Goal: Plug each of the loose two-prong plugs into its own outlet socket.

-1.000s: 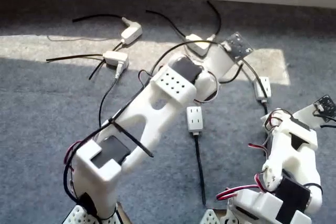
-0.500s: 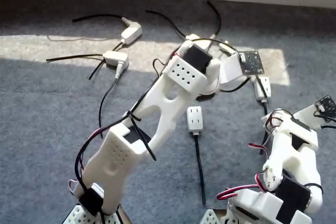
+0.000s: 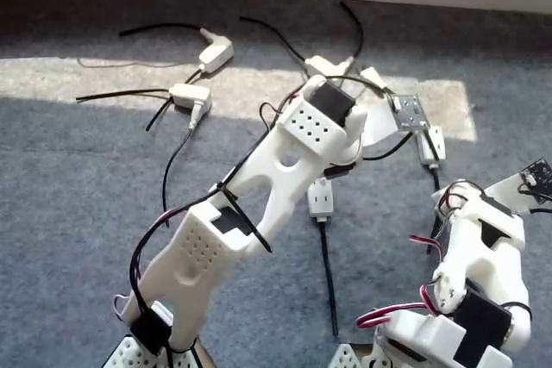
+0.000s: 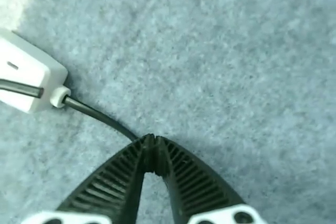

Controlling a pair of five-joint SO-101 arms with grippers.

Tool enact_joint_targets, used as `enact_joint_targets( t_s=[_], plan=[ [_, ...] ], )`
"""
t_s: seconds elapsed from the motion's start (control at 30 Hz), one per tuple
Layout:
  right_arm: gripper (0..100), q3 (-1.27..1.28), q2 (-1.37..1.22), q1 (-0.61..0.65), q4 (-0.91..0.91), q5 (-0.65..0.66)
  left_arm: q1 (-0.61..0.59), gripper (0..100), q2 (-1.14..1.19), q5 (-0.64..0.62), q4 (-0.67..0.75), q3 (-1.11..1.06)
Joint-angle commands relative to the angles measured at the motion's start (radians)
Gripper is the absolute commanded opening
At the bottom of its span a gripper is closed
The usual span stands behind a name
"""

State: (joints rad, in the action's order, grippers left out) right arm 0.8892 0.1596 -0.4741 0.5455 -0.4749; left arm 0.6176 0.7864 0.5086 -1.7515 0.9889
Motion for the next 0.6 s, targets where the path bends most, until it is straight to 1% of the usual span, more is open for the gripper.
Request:
enact_joint_targets(
  t_s=[0.0, 0.13, 0.27, 0.5, 0.57],
  plan=[
    [0.6, -0.005, 0.004, -0.021, -0.013, -0.014, 0.01, 1, -0.021, -0.017, -0.014, 0.004],
    [0.6, -0.005, 0.002, -0.044, -0.013, -0.057, -0.005, 1, -0.022, -0.012, -0.015, -0.002],
    [0.6, -0.005, 0.002, -0.05, -0.013, -0.068, -0.016, 1, -0.048, 0.023, -0.015, -0.081],
    [0.6, -0.005, 0.002, -0.048, -0.013, -0.068, -0.008, 1, -0.283, 0.025, -0.003, -0.277],
    [0.6, -0.005, 0.002, -0.047, -0.013, -0.066, -0.013, 1, -0.315, 0.025, 0.031, -0.318]
  ],
)
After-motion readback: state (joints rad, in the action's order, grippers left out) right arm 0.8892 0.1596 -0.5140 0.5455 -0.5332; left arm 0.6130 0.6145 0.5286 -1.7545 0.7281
